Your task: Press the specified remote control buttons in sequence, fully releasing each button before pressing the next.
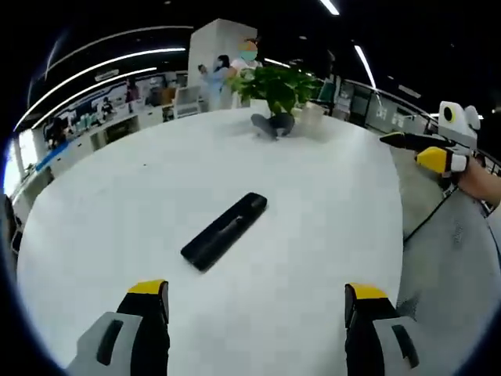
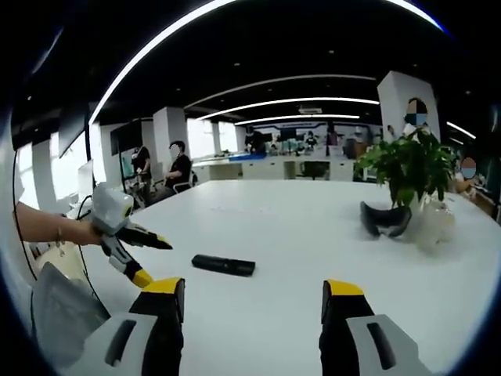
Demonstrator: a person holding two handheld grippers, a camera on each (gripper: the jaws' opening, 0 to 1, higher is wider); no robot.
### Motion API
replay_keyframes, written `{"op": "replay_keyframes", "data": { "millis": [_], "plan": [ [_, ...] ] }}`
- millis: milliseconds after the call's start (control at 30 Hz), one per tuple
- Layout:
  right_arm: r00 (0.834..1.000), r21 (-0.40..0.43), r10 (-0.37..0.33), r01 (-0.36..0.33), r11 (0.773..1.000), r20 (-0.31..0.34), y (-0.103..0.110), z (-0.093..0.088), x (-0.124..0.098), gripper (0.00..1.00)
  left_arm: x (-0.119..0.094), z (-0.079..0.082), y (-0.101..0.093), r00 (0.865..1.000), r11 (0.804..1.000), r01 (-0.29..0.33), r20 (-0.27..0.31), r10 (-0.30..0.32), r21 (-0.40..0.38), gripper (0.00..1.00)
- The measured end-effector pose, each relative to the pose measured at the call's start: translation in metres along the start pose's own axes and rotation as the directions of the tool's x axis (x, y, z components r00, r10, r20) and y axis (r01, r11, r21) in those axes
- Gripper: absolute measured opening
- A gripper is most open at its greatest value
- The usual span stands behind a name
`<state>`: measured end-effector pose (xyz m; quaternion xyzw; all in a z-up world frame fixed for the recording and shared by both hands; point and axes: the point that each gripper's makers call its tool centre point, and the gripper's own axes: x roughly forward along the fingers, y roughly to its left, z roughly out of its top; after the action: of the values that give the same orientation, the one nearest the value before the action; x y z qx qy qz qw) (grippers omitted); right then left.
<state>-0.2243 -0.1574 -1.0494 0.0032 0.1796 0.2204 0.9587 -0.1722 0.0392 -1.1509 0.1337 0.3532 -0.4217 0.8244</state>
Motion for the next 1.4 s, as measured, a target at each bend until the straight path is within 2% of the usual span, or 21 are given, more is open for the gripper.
{"op": "replay_keyframes", "data": {
  "millis": [67,133,167,233,300,367,433,633,667,833,967,1167,1400],
  "plan": [
    [1.000,0.000,0.001,-0.001,1.000,-0.004,0.000,-0.001,0.000,0.69,0.005,-0.003,-0.001,0.997,0.998,0.036,-0.064,-0.033,0.048,0.97],
    [1.000,0.003,0.003,-0.003,1.000,-0.006,0.000,-0.002,0.000,0.68,0.008,-0.003,-0.002,0.994,0.995,0.058,-0.093,-0.050,0.080,0.97],
    [1.000,0.004,0.003,-0.003,1.000,-0.006,0.000,-0.002,0.000,0.68,0.013,-0.004,0.000,0.990,0.990,0.072,-0.132,-0.055,0.125,0.97],
    [1.000,0.004,0.006,-0.006,1.000,-0.008,0.001,-0.003,0.000,0.68,0.017,-0.005,0.001,0.982,0.979,0.107,-0.172,-0.077,0.174,0.97],
    [1.000,0.004,0.007,-0.007,1.000,-0.010,0.001,-0.003,0.001,0.67,0.021,-0.001,0.002,0.979,0.970,0.121,-0.185,-0.082,0.212,0.96],
    [1.000,0.005,0.006,-0.006,1.000,-0.012,0.000,-0.004,0.000,0.66,0.026,0.001,0.003,0.974,0.966,0.144,-0.203,-0.100,0.214,0.96],
    [1.000,0.007,0.008,-0.008,1.000,-0.012,0.000,-0.005,0.000,0.65,0.031,-0.001,0.005,0.963,0.961,0.172,-0.243,-0.117,0.218,0.95],
    [1.000,0.008,0.012,-0.012,1.000,-0.026,-0.001,-0.009,0.001,0.62,0.045,0.013,0.013,0.956,0.940,0.209,-0.258,-0.139,0.268,0.91],
    [0.999,0.008,0.015,-0.015,1.000,-0.030,0.000,-0.009,0.002,0.61,0.048,0.016,0.015,0.950,0.938,0.223,-0.273,-0.149,0.264,0.90],
    [0.999,0.003,0.020,-0.020,1.000,-0.031,-0.001,-0.011,0.002,0.58,0.061,0.027,0.020,0.945,0.933,0.246,-0.280,-0.170,0.261,0.81],
    [0.999,0.002,0.014,-0.014,1.000,-0.034,-0.003,-0.011,0.001,0.57,0.069,0.024,0.025,0.942,0.921,0.246,-0.301,-0.152,0.303,0.79],
    [0.999,0.004,0.009,-0.009,1.000,-0.031,-0.003,-0.010,0.000,0.55,0.072,0.021,0.027,0.935,0.920,0.266,-0.310,-0.173,0.289,0.68],
    [0.999,0.004,0.007,-0.007,1.000,-0.032,-0.002,-0.009,-0.001,0.52,0.076,0.022,0.035,0.941,0.908,0.249,-0.307,-0.144,0.338,0.56]
  ]
}}
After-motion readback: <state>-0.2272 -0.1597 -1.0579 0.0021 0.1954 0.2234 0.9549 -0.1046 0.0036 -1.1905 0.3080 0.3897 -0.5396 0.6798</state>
